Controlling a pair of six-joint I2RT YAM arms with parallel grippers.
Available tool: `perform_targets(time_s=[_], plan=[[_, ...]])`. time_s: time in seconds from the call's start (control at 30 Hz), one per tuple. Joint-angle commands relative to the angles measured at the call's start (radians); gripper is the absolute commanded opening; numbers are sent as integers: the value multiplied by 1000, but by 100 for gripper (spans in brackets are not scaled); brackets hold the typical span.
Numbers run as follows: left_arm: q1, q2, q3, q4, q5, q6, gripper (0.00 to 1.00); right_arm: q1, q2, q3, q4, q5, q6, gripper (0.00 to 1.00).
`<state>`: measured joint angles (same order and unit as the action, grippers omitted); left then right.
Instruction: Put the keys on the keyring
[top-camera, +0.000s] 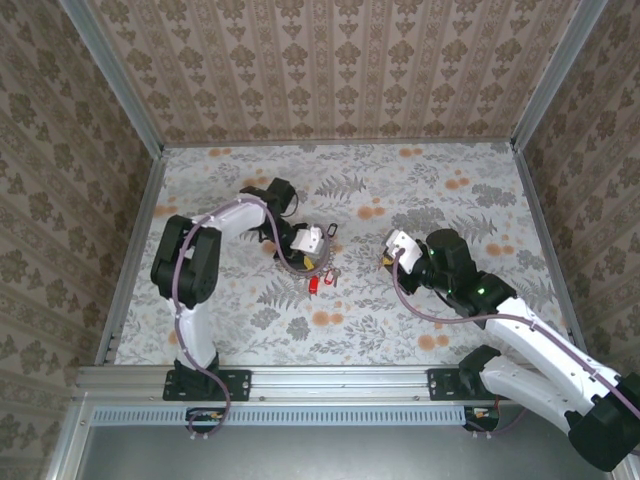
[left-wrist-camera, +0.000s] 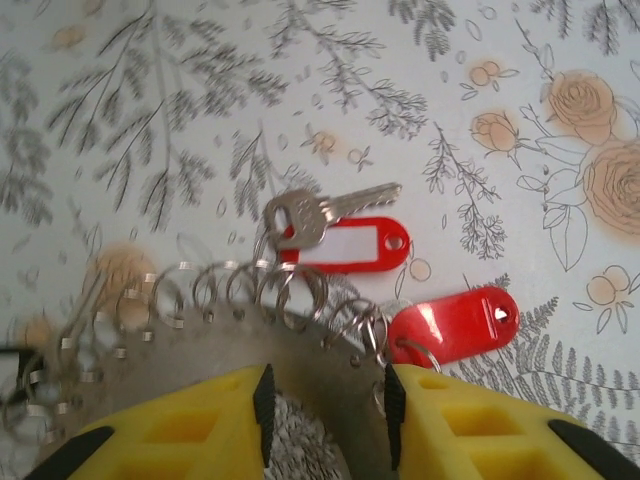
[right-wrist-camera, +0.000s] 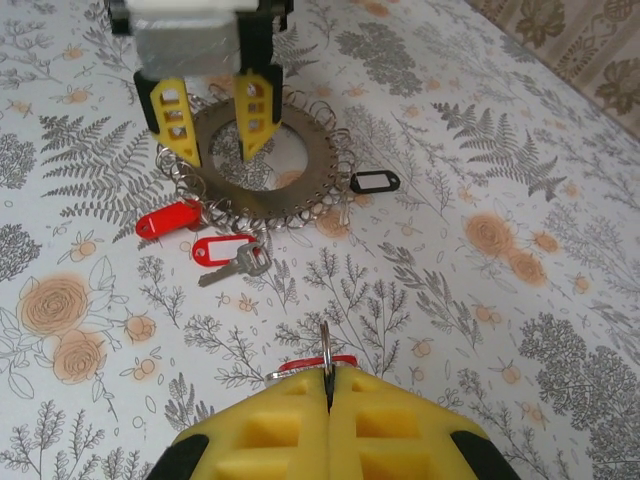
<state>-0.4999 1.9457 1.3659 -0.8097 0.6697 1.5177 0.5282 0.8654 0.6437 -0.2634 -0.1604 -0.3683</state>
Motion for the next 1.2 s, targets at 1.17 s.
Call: perform_targets(time_s=[1.17], plan=[[-80,72,7,43,-163,72,27,1,-26,0,-17,29,-17,0]])
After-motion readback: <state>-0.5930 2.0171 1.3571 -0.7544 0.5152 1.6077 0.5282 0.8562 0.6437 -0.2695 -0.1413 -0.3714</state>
